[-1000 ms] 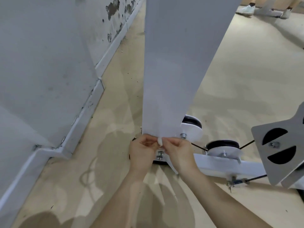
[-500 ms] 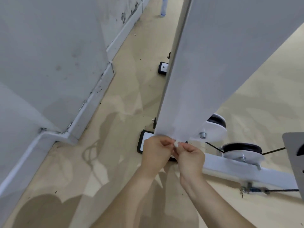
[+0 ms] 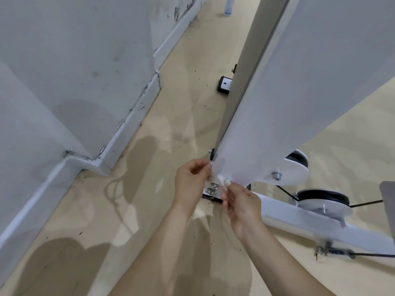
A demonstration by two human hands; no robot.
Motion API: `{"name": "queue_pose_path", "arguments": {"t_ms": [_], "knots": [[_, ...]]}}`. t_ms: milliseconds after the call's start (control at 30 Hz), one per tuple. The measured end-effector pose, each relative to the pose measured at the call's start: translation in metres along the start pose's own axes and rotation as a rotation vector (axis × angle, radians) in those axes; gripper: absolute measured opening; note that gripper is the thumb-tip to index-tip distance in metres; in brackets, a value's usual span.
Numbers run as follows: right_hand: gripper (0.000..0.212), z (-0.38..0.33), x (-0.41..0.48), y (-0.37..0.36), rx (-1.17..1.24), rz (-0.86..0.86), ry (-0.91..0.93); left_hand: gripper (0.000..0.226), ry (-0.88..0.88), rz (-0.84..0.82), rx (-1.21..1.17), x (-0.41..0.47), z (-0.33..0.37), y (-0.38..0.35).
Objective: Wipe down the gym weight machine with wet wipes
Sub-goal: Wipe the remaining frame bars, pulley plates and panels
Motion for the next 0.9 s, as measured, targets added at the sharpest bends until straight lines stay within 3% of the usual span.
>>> {"name": "queue_pose_path", "arguments": {"t_ms": [200,267,367,533,600,667,800,900], "knots": [[0.007,0.0,-0.013,0.011,-0.145,0.064,0.132,0.02,0.072,0.188,0.204,-0.019,-0.031,-0.001],[0.007,0.001,-0.013,0.019,-0.215,0.104,0.221,0.021,0.059,0.221,0.168,-0.031,-0.031,-0.016],[0.022,0.001,-0.01,0.025,-0.506,0.129,0.343,0.02,0.116,0.216,0.028,-0.04,-0.045,-0.044],[0.029,0.01,-0.009,0.01,-0.988,-0.113,0.434,0.008,0.233,0.259,-0.138,-0.037,-0.069,-0.045],[0.028,0.024,0.0,0.006,-1.079,-0.189,0.349,0.009,0.303,0.288,-0.338,-0.037,-0.078,-0.036],[0.023,0.039,0.011,0.007,-1.033,-0.177,0.157,0.012,0.353,0.26,-0.486,-0.033,-0.084,-0.029],[0.028,0.051,0.02,0.008,-0.536,-0.23,-0.02,0.008,0.348,0.176,-0.211,-0.023,-0.087,-0.027],[0.032,0.049,0.009,0.015,-0.319,-0.206,-0.052,0.018,0.332,0.124,-0.08,-0.026,-0.091,-0.041]]}}
Point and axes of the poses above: each hand's wrist, its own x-axis towards the middle knuckle, its own y-axis out of the back of the hand, z = x × y, the point moved 4 cm from there along x, towards the middle knuckle, and after that the axes turned 14 degrees about -z, right-handed, at the moved point
